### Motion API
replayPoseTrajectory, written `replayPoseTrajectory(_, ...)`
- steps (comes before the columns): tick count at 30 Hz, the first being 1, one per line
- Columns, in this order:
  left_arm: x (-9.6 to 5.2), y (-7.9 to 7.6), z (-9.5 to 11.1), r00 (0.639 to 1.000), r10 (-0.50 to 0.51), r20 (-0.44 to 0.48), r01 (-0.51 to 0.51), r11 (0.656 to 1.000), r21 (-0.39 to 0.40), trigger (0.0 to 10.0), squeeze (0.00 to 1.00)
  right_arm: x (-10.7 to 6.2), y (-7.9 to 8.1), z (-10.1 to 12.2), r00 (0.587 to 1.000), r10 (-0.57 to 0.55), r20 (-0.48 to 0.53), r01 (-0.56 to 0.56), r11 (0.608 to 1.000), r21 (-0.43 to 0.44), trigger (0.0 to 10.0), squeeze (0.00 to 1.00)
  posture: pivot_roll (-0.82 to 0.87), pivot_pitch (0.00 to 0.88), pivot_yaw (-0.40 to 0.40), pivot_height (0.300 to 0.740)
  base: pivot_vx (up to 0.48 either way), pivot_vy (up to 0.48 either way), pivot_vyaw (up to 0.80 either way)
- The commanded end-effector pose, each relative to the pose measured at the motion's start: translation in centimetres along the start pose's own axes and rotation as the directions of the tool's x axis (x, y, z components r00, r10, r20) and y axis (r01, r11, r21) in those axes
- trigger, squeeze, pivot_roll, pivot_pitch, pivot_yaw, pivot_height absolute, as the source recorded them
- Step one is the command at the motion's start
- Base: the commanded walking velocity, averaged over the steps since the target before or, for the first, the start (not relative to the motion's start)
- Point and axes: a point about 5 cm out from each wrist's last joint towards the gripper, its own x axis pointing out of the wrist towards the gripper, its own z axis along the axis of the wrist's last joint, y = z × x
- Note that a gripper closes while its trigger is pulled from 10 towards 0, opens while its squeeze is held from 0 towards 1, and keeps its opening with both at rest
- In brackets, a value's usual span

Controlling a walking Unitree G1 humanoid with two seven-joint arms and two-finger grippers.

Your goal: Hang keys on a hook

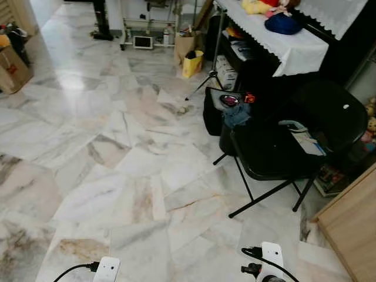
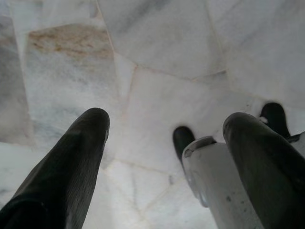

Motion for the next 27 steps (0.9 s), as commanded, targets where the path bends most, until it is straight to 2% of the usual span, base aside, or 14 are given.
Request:
replayPoseTrajectory(1, 0.00, -0.26, -0.12, 1.000, -0.005, -0.005, 0.005, 1.000, 0.025, 10.0, 0.00, -0.04, -0.26, -0.11, 1.000, -0.008, -0.005, 0.008, 1.000, 0.005, 10.0, 0.00, 0.12, 0.000, -0.087, 0.740, 0.000, -0.480, -0.70)
replayPoseTrajectory(4, 0.01, -0.22, -0.11, 1.000, 0.002, -0.011, -0.002, 1.000, 0.015, 10.0, 0.00, -0.04, -0.28, -0.16, 1.000, -0.009, -0.008, 0.009, 1.000, 0.002, 10.0, 0.00, 0.12, 0.000, -0.087, 0.740, 0.000, -0.160, -0.69)
replayPoseTrajectory(10, 0.06, -0.38, 0.23, 1.000, -0.014, 0.004, 0.014, 0.998, 0.055, 10.0, 0.00, -0.05, -0.31, -0.22, 1.000, -0.014, -0.012, 0.014, 1.000, 0.003, 10.0, 0.00, 0.12, 0.000, -0.088, 0.740, 0.000, 0.000, -0.68)
replayPoseTrajectory(14, 0.06, -0.49, 0.19, 1.000, -0.016, 0.003, 0.016, 0.998, 0.063, 10.0, 0.00, -0.04, -0.31, -0.21, 1.000, -0.015, -0.011, 0.015, 1.000, 0.004, 10.0, 0.00, 0.12, 0.000, -0.088, 0.740, 0.000, -0.480, -0.67)
replayPoseTrajectory(17, 0.06, -0.57, 0.13, 1.000, -0.013, 0.000, 0.013, 0.999, 0.047, 10.0, 0.00, -0.04, -0.31, -0.17, 1.000, -0.016, -0.010, 0.016, 1.000, 0.006, 10.0, 0.00, 0.12, 0.000, -0.087, 0.740, 0.000, 0.000, -0.67)
replayPoseTrajectory(21, 0.08, -0.72, 0.24, 1.000, -0.023, 0.003, 0.022, 0.997, 0.071, 10.0, 0.00, -0.03, -0.31, -0.10, 1.000, -0.016, -0.009, 0.016, 1.000, 0.006, 10.0, 0.00, 0.12, 0.000, -0.088, 0.740, 0.000, 0.000, -0.66)
replayPoseTrajectory(27, 0.08, -0.74, 0.28, 1.000, -0.022, 0.005, 0.022, 0.997, 0.080, 10.0, 0.00, -0.03, -0.33, -0.11, 1.000, -0.017, -0.009, 0.017, 1.000, 0.005, 10.0, 0.00, 0.12, 0.000, -0.088, 0.740, 0.000, -0.441, -0.65)
